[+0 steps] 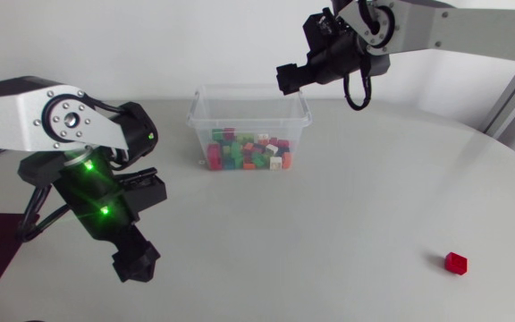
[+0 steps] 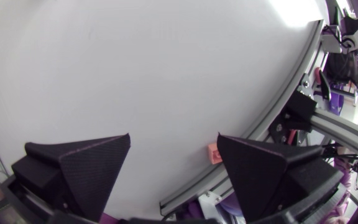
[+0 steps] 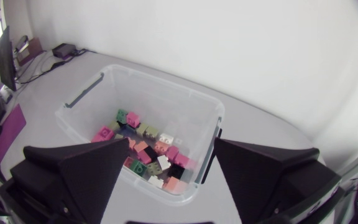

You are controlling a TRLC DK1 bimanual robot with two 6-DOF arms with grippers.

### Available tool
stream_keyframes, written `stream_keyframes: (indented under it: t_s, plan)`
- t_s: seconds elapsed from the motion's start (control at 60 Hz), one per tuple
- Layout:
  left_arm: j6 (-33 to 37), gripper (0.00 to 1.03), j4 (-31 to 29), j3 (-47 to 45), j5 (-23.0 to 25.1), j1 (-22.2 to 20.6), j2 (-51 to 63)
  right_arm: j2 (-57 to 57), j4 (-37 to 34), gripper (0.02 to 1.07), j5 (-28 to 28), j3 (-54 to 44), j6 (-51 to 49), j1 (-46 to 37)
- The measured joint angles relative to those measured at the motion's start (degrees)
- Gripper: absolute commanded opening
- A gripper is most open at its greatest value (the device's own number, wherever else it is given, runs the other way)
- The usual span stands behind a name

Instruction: Place the duplo bricks in the container

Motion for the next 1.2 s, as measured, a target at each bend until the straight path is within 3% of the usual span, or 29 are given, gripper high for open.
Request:
stream_keyframes:
  t_s: [0.333,0.617,0.95,1.1,1.2]
  plan:
    - [-8.17,0.90,2.03,-10.03,0.44,-10.75,2.62,-7.50,-0.04,1.02,-0.07,-8.00,0.42,-1.90]
    - [-12.09,0.84,4.76,-13.77,0.52,-14.58,7.93,-12.37,-0.24,1.02,-1.07,-12.46,0.42,-4.70]
    - [-14.43,0.82,5.46,-13.86,4.00,-20.24,14.12,-15.85,-0.48,1.02,-2.69,-16.39,0.37,-9.27]
    - [-14.80,0.76,6.16,-14.10,4.68,-20.94,16.39,-16.59,-0.52,1.02,-3.91,-17.73,0.31,-10.47]
    - [-14.82,0.67,6.82,-14.58,5.09,-20.65,18.08,-16.72,-0.61,1.02,-4.20,-18.05,0.15,-11.32]
